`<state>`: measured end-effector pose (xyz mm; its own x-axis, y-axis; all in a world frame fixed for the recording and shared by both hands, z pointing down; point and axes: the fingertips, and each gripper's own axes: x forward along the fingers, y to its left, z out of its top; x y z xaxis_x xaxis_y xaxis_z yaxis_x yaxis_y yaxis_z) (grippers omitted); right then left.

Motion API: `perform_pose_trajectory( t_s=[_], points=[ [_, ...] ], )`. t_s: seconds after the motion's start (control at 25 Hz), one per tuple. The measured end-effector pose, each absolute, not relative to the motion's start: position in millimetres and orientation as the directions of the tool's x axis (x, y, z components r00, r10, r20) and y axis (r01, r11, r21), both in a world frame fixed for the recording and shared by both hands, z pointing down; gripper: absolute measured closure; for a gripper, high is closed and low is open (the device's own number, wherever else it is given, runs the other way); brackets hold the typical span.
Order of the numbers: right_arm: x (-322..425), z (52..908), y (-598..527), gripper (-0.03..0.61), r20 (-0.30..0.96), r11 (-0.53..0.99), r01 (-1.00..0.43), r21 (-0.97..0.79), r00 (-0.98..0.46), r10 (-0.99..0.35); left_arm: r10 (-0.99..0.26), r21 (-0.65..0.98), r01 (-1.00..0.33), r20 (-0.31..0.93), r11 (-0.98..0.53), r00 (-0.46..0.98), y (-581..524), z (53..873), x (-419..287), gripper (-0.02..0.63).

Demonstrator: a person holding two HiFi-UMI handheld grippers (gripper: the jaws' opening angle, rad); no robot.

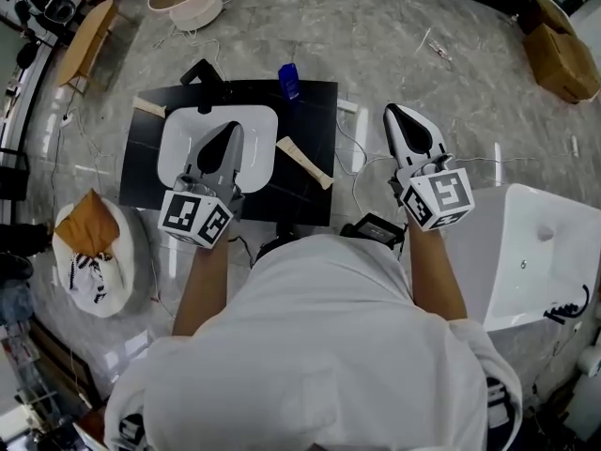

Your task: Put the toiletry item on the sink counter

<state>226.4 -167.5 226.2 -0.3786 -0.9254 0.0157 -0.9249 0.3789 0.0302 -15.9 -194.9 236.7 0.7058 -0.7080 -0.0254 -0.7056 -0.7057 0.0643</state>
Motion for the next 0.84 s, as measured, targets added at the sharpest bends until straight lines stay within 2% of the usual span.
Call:
perform_pose_trajectory(
  t_s=[0.4,0.84],
  points=[
    [246,232,-163,0.563,-0.004,0.429,-0.903,0.016,-0.429,-0.903,-0.653,0.098,-0.648,-0.032,-0.755,0.756,-175,244,17,0.598],
    [276,253,-152,0.563,0.041,0.502,-0.865,0.018,-0.501,-0.864,-0.708,0.114,-0.702,-0.022,-0.703,0.706,-164,263,41,0.598]
  ],
)
